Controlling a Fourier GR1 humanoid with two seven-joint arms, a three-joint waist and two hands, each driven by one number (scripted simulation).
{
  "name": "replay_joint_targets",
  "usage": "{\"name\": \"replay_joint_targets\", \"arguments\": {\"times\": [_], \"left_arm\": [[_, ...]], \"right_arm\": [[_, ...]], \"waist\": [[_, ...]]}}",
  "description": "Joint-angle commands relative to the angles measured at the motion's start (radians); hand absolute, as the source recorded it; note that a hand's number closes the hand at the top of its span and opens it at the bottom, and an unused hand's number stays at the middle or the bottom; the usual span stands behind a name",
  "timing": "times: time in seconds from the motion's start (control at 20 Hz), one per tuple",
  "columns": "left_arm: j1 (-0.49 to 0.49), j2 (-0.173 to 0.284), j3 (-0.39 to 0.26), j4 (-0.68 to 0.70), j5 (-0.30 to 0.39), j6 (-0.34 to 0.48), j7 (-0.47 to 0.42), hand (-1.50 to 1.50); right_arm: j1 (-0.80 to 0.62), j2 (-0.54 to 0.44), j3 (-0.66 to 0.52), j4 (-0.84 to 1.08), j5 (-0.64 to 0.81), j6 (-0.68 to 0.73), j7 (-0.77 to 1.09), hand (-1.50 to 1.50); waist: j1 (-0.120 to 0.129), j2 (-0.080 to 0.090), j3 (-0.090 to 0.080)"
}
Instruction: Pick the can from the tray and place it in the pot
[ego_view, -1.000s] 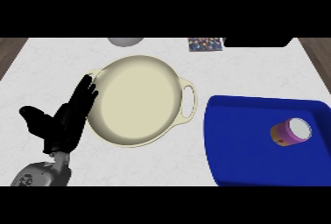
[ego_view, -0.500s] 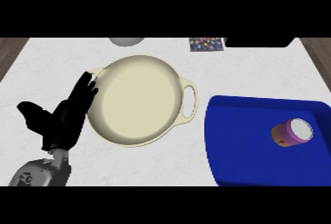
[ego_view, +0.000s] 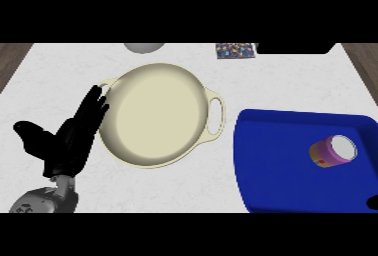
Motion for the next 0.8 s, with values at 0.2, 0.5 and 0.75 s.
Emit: {"name": "replay_joint_targets", "arguments": {"times": [0.2,0.5,0.75], "left_arm": [[-0.068,-0.031,0.047,0.033,-0.030,-0.021,0.032,0.00],[-0.011,-0.091,-0.007,-0.022,-0.097,-0.006,0.036,0.00],[-0.041,-0.069,0.044,-0.037,-0.091,-0.012,0.087,0.00]], "right_arm": [[-0.080,0.171,0.063,0.014,0.158,-0.008,0.035,-1.50],[-0.156,0.189,-0.024,0.076,0.146,0.092,0.088,-1.50],[-0.170,0.276,0.083,0.191,0.309,0.031,0.085,-1.50]], "waist": [[0.000,0.001,0.000],[0.001,0.000,0.000],[0.004,0.000,0.000]]}}
